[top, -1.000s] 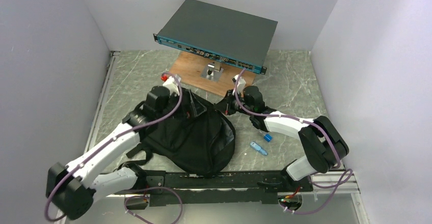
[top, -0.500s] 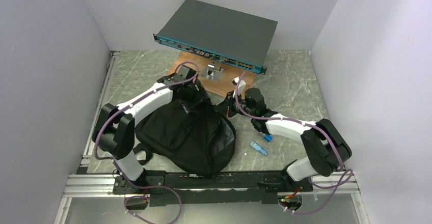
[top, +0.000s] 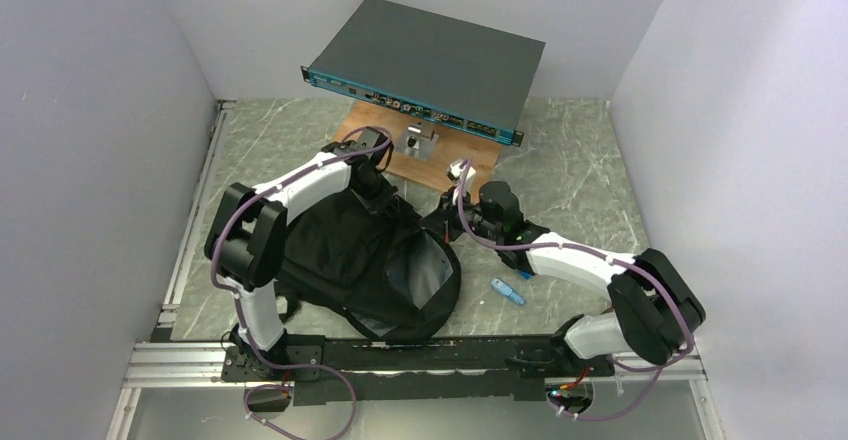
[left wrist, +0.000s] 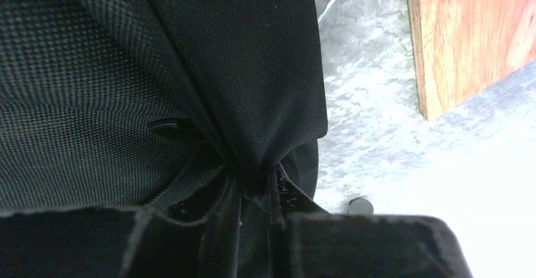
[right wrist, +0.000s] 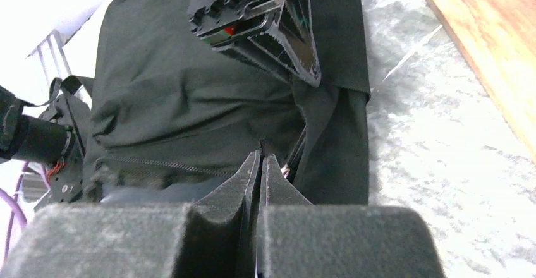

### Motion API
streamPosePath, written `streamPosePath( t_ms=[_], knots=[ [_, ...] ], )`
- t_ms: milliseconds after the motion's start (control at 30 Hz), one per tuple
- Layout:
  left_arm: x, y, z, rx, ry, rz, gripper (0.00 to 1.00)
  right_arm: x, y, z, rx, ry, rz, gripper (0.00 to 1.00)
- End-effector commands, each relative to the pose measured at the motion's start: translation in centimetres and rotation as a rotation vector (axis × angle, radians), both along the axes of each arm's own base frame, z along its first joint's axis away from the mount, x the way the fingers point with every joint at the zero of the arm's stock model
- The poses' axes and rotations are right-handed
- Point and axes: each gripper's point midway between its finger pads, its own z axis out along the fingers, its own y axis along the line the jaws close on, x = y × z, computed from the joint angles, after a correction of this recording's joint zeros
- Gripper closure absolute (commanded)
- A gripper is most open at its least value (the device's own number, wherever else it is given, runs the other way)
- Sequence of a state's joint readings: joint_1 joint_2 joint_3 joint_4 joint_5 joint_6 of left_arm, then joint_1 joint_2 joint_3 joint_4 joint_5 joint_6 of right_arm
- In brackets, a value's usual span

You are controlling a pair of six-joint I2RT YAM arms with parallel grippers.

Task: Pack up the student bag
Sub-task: Zip the student bag at the center of the board.

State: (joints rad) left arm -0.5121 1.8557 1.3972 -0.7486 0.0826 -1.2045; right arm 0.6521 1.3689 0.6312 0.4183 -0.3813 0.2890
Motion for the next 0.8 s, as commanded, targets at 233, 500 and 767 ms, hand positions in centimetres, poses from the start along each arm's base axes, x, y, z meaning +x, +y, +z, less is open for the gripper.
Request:
streamPosePath(
  t_ms=[233,500,767],
  knots=[
    [3.7,8.8,2.0,0.179,-0.239,0.211,1.0,-7.4,-3.5,7.7,0.49,0.128,-0.072,1.0],
    [1.7,4.5,6.1,-0.054,-0.525,-0.218,0.72,-6.1,-4.8,4.9,0.325,0.06,-0.126,1.0],
    [-7.7,0.1,11.2,-0.271,-0.737,-0.749,0.34,-4.7,-3.3,5.8,0.292,0.035,-0.075,1.0]
  ],
)
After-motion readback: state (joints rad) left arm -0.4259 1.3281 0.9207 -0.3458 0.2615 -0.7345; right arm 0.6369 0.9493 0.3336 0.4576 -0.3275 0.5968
